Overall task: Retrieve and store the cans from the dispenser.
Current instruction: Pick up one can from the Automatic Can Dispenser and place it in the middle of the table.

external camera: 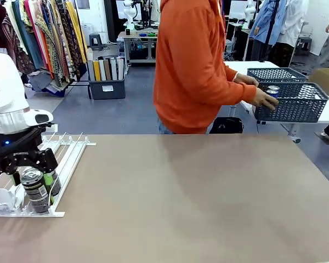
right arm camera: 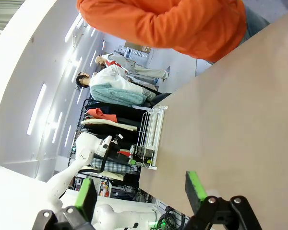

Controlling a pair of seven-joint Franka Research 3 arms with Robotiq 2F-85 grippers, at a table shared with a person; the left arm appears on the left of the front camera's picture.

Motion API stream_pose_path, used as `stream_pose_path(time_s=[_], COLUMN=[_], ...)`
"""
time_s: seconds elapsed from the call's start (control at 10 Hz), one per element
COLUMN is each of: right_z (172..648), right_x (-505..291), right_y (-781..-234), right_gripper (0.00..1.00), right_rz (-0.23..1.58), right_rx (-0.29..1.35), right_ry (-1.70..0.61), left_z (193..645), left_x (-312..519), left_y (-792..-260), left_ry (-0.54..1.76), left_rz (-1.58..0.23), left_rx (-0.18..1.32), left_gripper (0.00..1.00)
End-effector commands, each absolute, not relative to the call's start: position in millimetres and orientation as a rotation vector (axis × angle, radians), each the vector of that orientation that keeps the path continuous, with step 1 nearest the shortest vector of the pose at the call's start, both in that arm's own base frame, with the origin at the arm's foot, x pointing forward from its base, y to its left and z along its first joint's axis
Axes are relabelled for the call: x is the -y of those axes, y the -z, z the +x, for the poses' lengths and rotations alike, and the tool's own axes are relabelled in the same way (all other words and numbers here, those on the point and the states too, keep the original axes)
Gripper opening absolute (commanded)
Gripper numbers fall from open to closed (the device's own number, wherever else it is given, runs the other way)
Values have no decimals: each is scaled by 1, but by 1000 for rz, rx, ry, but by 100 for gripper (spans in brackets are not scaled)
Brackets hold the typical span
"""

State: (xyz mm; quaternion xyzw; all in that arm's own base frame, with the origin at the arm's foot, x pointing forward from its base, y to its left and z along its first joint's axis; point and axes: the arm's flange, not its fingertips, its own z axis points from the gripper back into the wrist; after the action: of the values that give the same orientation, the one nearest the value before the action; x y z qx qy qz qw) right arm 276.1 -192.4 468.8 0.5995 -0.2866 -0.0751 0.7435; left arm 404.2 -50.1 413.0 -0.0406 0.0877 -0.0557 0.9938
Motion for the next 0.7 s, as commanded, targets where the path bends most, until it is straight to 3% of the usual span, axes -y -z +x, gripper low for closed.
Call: stream_pose_path(time_s=[0.0,0.2,0.6], right_z=[279,279,279], right_x=[191,191,191], right_y=[-474,-474,-474], right_gripper=[100,100,100], right_rz=[1336,1336,1336], right_rx=[647,647,647], right_ry=[172,172,172], left_z=[402,402,401], left_x=[48,48,47], left_y=[-411,-411,-412], left_ry=[85,84,79], left_rz=[-101,-99,-84], left_rx=[-142,-107,-98], left_gripper=[100,0,0])
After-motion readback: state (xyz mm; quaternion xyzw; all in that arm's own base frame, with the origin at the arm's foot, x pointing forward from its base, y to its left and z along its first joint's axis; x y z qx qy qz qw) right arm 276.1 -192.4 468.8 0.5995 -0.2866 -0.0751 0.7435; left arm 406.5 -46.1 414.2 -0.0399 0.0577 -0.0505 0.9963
